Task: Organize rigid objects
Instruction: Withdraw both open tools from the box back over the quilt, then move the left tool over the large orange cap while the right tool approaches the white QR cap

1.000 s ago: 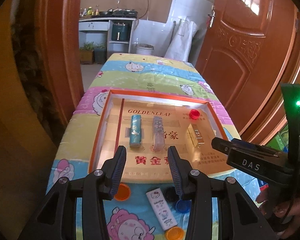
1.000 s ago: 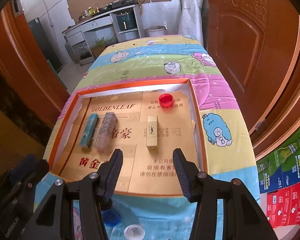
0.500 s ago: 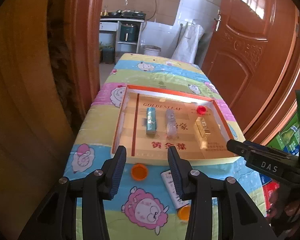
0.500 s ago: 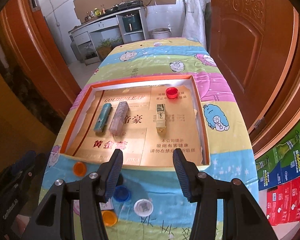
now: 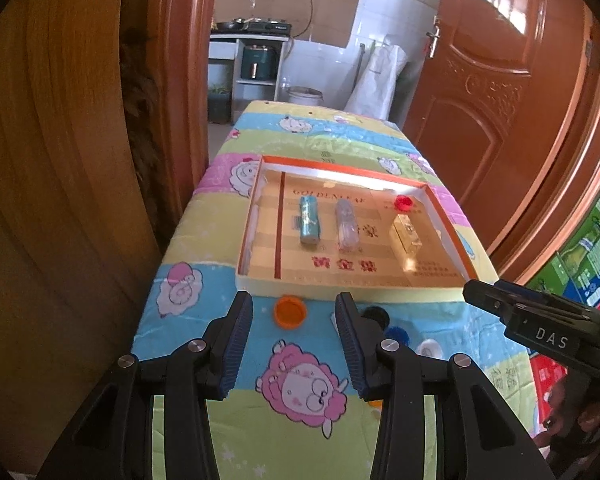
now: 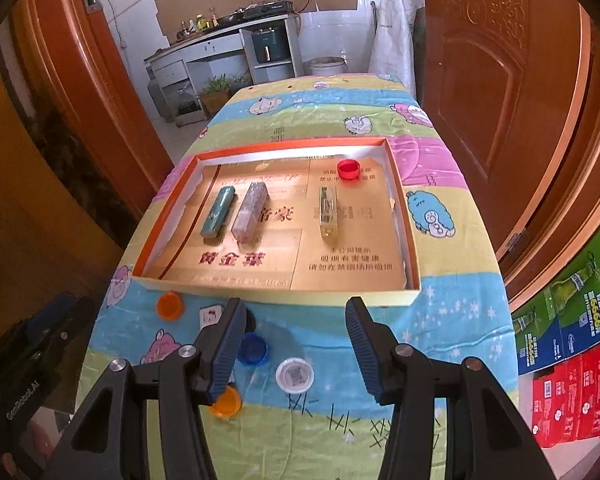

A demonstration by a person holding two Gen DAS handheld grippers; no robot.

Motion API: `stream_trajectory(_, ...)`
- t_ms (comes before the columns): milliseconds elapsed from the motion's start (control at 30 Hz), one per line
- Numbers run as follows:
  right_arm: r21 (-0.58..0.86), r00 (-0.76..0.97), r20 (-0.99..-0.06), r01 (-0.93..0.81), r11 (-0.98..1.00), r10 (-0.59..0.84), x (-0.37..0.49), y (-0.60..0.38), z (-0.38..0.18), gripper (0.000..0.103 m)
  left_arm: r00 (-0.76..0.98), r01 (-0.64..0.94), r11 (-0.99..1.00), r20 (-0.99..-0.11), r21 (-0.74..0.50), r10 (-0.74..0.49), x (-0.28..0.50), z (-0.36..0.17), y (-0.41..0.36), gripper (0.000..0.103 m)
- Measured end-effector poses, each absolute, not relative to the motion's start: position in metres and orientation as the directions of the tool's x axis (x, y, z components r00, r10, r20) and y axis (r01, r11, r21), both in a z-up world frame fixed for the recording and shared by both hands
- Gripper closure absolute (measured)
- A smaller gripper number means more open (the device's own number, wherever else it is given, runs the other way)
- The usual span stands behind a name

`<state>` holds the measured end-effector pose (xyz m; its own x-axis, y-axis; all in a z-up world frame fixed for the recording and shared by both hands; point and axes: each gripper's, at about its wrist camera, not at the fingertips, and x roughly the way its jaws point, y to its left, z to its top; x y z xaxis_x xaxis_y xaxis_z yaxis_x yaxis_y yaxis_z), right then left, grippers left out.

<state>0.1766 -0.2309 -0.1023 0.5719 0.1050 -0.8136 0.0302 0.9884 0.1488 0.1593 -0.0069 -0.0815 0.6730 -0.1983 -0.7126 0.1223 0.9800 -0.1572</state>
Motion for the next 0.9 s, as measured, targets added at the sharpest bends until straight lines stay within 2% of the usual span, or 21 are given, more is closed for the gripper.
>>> stream_trajectory(533,0.115,0.55,-0.83,0.01,0.993,0.09,0.15,-0.234,-0.134,0.051,0.63,0.272,0.953,-0.723,-0.137,-0.283,0.105,-0.123,-0.064,0.059)
stream_trajectory(900,0.124,0.536,-0.837,-0.01,0.992,0.11,0.147,-0.244,-0.15,0.051,0.608,0.328,0.941,-0.743,-0.087,-0.28,0.092,-0.152,-0.099,0.059)
